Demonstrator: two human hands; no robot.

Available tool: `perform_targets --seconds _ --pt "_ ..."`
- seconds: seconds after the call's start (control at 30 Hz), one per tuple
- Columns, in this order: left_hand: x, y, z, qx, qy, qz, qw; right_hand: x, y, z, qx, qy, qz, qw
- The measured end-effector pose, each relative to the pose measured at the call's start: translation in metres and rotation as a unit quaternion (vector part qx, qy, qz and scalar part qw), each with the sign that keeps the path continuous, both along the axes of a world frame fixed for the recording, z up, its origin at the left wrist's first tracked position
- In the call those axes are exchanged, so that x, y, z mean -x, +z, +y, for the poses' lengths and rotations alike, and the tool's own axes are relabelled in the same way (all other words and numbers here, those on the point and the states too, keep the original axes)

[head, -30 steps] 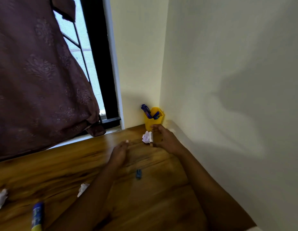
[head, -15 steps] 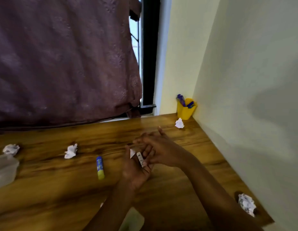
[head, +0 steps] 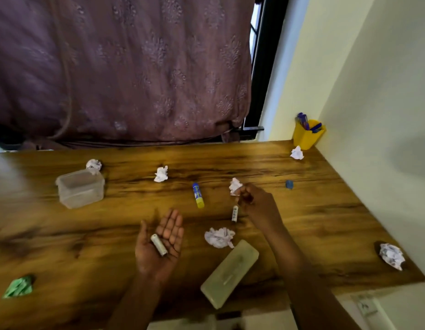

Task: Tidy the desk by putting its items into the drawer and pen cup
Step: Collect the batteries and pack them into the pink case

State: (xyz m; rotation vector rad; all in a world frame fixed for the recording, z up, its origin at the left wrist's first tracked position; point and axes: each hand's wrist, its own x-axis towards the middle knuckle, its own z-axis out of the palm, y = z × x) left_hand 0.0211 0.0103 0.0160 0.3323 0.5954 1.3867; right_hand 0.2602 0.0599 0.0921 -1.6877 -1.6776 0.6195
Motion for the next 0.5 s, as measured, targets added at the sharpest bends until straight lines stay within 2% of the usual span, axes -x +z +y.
perform_targets --seconds 0.03,0.13,0.23,0.4,0.5 --pt "0.009 -0.009 -0.007 -0.062 -0.009 -0.015 0.998 0.003 -0.011 -0.001 0.033 0.001 -0.051 0.998" --pt "0.024 -0.019 -0.013 -0.151 -0.080 -0.056 0.984 0.011 -0.040 0.004 0.089 -0.001 -0.177 0.980" --pt "0.021 -0.019 -0.017 -0.157 -0.102 -0.069 0.980 0.018 -0.053 0.013 0.148 -0.018 -0.175 0.973" --pt "0.013 -0.016 -0.017 -0.132 -0.081 -0.068 0.986 0.024 -0.059 0.022 0.136 -0.029 -0.186 0.973" --pt "0.004 -0.013 -0.012 -0.108 -0.060 -0.053 0.991 0.017 -0.047 0.017 0.147 -0.046 -0.102 0.983"
